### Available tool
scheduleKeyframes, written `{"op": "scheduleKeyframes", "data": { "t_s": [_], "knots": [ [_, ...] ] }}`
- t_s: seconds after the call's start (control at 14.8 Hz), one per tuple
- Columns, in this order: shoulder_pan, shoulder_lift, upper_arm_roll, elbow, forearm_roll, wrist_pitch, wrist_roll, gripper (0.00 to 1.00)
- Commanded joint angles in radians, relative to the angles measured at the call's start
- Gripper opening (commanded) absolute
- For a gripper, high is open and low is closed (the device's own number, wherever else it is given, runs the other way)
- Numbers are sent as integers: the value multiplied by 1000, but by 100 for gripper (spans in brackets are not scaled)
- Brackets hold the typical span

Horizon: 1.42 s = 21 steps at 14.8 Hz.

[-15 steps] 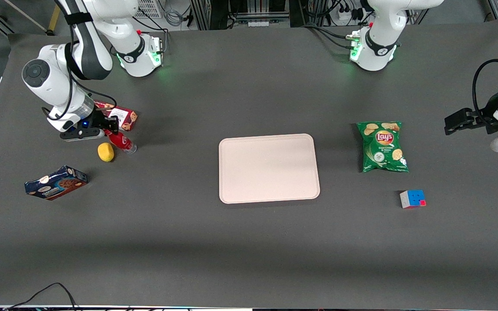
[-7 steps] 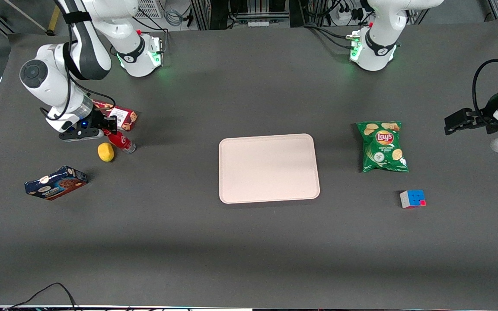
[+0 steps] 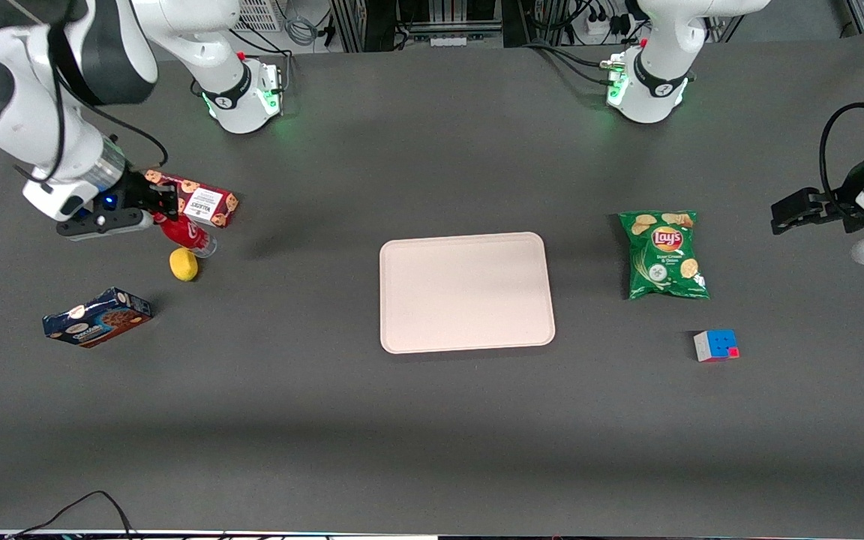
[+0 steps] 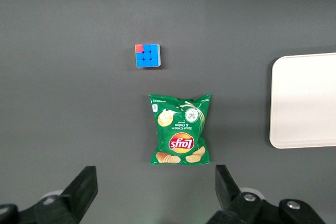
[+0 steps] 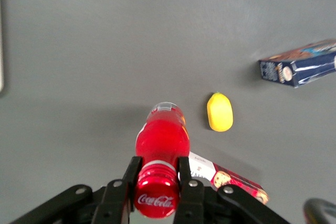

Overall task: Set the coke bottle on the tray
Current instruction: 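Lift the bottle and carry it over the white tray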

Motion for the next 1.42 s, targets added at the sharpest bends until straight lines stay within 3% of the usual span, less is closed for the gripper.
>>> {"op": "scheduleKeyframes", "data": {
  "t_s": [0.0,0.27,0.47,0.74,0.88,1.15,1.35],
  "knots": [
    [-2,24,64,211,6,-170,58,0],
    [1,114,188,418,6,-246,196,0],
    [60,267,239,617,8,-295,375,0],
    [227,499,250,809,-6,-284,661,0],
    [296,614,250,884,-43,-257,771,0],
    [370,755,252,937,-84,-123,894,0],
    [406,849,255,934,-164,-41,968,0]
  ]
}}
